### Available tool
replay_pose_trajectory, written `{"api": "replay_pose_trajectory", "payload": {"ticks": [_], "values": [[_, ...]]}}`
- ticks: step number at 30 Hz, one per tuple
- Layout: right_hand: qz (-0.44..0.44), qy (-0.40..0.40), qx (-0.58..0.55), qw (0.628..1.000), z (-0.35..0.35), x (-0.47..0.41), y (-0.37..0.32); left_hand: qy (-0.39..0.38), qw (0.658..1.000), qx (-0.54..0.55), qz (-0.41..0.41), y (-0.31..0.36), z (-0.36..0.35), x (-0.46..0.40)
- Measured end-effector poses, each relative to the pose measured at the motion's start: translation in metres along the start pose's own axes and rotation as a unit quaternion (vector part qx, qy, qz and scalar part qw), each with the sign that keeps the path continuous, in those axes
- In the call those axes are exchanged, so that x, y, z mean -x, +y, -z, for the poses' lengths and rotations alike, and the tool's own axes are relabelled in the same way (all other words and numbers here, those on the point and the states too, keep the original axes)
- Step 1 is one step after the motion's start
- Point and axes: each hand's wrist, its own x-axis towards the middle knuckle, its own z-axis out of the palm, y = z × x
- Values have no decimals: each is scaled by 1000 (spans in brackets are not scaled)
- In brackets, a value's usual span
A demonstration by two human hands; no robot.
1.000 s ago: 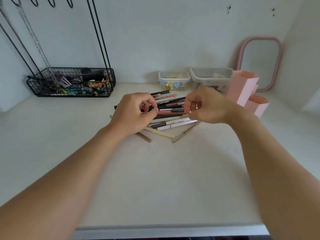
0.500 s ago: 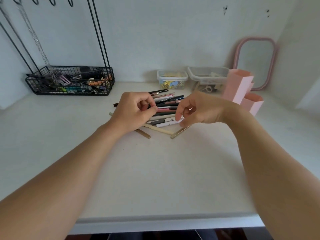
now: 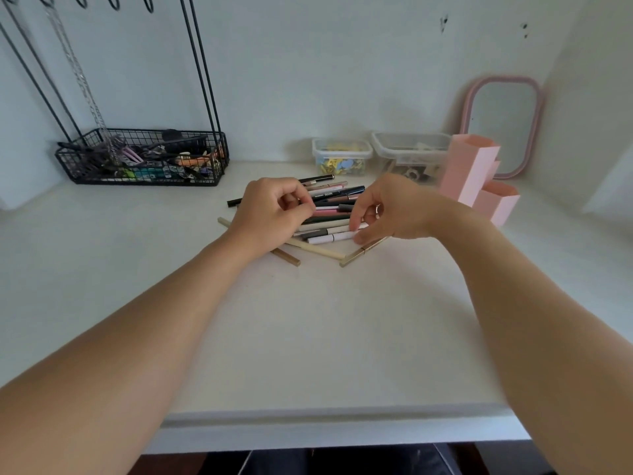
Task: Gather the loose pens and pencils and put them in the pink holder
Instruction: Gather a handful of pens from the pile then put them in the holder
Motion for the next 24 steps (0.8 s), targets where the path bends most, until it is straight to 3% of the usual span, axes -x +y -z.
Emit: {"api": "replay_pose_trajectory", "payload": {"ticks": [9, 12, 14, 16, 19, 24], "values": [[5, 28, -3, 1000, 3, 4, -1, 64, 993, 92, 31, 2, 2, -4], [5, 119, -180, 976, 7, 3, -6, 107, 984, 141, 21, 6, 5, -5], [18, 133, -361, 923, 3, 1, -17, 83, 986, 144, -11, 10, 4, -3], [28, 124, -450, 884, -7, -3, -29, 33, 990, 126, -50, 15, 0, -1], [21, 125, -472, 872, -25, -8, -39, 4, 991, 107, -76, 17, -6, -2], [-9, 182, -413, 892, -33, -12, -39, 12, 997, 56, -54, 4, -8, -7]]}}
